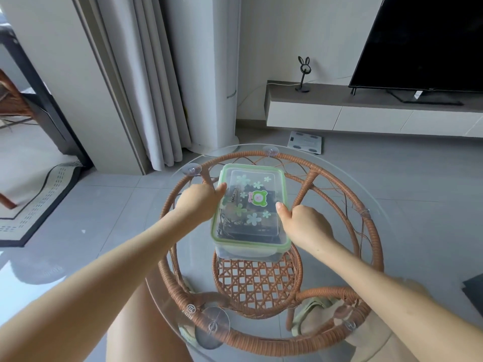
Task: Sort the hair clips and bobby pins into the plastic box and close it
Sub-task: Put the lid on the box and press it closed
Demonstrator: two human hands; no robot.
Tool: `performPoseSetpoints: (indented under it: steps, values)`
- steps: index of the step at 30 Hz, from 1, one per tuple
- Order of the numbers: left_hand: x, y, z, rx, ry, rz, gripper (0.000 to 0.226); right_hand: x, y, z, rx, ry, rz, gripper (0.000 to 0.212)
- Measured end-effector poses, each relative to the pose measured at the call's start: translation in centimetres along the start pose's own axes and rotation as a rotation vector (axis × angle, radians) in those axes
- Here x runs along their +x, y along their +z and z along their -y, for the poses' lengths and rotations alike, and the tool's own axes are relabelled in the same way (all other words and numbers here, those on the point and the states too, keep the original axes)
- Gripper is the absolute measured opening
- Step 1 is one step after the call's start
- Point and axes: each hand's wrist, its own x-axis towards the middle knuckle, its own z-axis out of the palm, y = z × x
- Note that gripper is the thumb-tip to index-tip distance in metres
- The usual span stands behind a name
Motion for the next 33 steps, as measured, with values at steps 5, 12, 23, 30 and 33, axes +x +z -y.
performPoseSetpoints:
  steps: [5,12,23,30,33]
  values:
    - [-1.6,1.0,1.7,0.296,0.217,-0.181,0.057,-0.3,0.0,-0.1,-0.115,-0.037,-0.070,0.064]
    - [-1.2,1.0,2.5,0.083,0.203,0.070,0.061,0.3,-0.2,0.0,0.044,-0.012,0.121,0.063]
    - [-0.8,2.4,3.9,-0.269,0.115,0.098,0.063,0.0,0.0,0.0,0.219,0.027,0.129,0.059]
    - [-2.1,1.4,2.9,-0.109,0.069,0.079,0.074,-1.6,-0.3,0.2,0.562,0.186,0.309,0.070]
    - [-5.0,1.2,4.0,-0.412,-0.058,0.222,0.068,-2.4,0.0,0.1,0.749,0.207,0.282,0.062]
